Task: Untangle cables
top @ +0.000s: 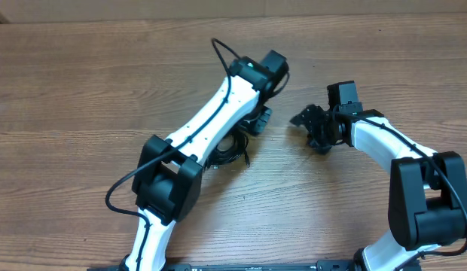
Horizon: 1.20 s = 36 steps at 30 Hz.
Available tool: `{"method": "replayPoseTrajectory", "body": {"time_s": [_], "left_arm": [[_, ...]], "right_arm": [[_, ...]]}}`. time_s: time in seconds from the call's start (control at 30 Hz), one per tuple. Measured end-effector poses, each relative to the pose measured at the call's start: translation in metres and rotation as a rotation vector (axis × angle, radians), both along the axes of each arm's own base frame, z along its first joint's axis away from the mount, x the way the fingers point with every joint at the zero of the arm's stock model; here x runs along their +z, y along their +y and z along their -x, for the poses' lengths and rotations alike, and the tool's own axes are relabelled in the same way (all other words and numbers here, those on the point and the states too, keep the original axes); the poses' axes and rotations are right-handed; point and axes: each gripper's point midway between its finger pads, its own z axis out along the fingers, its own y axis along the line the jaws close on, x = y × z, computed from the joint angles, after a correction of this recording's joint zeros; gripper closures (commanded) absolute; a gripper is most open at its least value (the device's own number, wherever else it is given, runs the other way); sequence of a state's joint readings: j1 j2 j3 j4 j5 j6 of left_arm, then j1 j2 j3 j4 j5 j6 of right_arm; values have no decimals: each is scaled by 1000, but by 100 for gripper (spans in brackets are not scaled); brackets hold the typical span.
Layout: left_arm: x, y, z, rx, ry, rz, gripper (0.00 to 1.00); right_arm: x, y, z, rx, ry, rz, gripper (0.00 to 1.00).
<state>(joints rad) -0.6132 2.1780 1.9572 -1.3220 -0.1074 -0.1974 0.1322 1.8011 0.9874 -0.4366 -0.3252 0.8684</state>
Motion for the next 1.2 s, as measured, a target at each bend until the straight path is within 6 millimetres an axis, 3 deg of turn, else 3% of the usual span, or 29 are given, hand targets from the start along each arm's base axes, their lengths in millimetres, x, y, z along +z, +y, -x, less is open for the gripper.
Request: {"method": "replayPoseTrajectory", "body": {"time_s": [0.07, 0.27, 0.37, 0.53, 0.67, 0.83, 0.97, 1.1, 1.2], "left_arm": [[0, 13, -6, 54, 4, -3, 56], [-1, 55, -23, 225, 23, 4, 51], [-1, 72, -27, 280, 37, 6, 52], [-6, 79, -26, 299, 56, 8, 51], [-23, 81, -18, 299, 86, 2, 52], [-49, 87, -3, 300, 133, -26, 55], [-65, 86, 5, 296, 158, -12, 69], [-76, 79, 9, 271, 174, 28, 95], [-79, 75, 11, 250, 187, 55, 96]], "right_arm": [[-2, 2, 0, 29, -12, -4, 60], [19, 37, -8, 282, -178, -153, 60], [27, 49, -4, 351, -207, -214, 53], [32, 65, 4, 418, -222, -261, 42], [33, 79, 11, 435, -204, -278, 34], [32, 97, 19, 437, -168, -286, 33], [29, 113, 29, 461, -149, -269, 37], [22, 123, 34, 447, -125, -220, 47], [18, 127, 37, 428, -112, -185, 57]]}}
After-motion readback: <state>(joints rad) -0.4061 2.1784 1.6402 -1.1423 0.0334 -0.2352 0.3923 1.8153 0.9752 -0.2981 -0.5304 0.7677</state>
